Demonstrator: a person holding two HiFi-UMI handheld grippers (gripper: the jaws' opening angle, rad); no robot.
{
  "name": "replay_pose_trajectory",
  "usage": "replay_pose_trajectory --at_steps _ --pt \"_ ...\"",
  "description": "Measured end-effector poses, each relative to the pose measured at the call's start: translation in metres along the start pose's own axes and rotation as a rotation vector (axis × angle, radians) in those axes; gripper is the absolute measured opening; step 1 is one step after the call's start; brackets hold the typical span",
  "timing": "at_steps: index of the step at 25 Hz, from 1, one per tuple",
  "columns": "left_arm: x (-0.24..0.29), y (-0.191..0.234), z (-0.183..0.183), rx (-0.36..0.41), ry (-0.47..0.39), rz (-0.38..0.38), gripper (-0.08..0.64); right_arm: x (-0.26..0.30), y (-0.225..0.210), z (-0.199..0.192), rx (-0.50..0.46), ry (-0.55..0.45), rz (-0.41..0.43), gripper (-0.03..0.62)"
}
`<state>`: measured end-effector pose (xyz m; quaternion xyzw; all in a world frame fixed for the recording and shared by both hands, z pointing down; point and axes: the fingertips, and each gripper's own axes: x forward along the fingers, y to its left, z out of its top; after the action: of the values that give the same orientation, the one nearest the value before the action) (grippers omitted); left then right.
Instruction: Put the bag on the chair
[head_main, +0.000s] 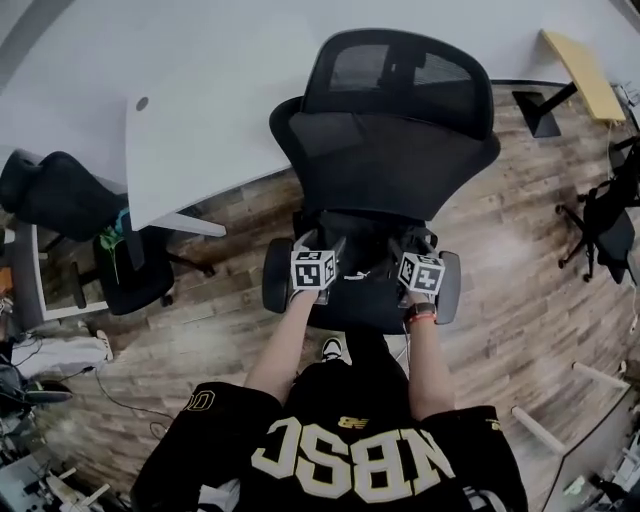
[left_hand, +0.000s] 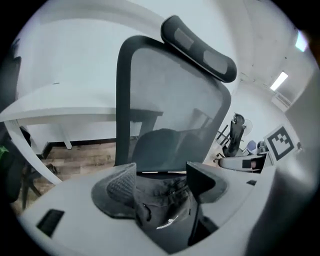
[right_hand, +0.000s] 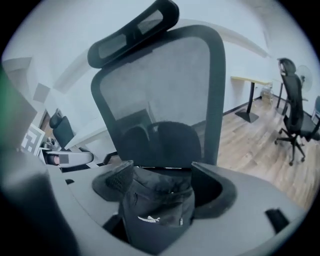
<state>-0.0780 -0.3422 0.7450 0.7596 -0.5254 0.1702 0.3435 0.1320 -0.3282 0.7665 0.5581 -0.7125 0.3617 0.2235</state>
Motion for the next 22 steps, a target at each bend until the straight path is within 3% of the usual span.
replay_pose_trajectory --at_steps 13,16,22 --pt "-0.115 -0.056 0.145 0.195 -0.372 -0.013 0.223 -0.118 0.047 0.120 -0.174 -0.377 -0.028 0.260" --pt "-0.142 -0.072 0.167 0.229 -0.455 -0.015 0.154 -0.156 0.062 0.146 -0.201 -0.468 -0.022 0.202" --pt "-0.193 -0.100 0.194 0.282 -0.580 -0.025 0.109 -0.219 0.080 0.174 -0.203 -0.594 -0.022 0.081"
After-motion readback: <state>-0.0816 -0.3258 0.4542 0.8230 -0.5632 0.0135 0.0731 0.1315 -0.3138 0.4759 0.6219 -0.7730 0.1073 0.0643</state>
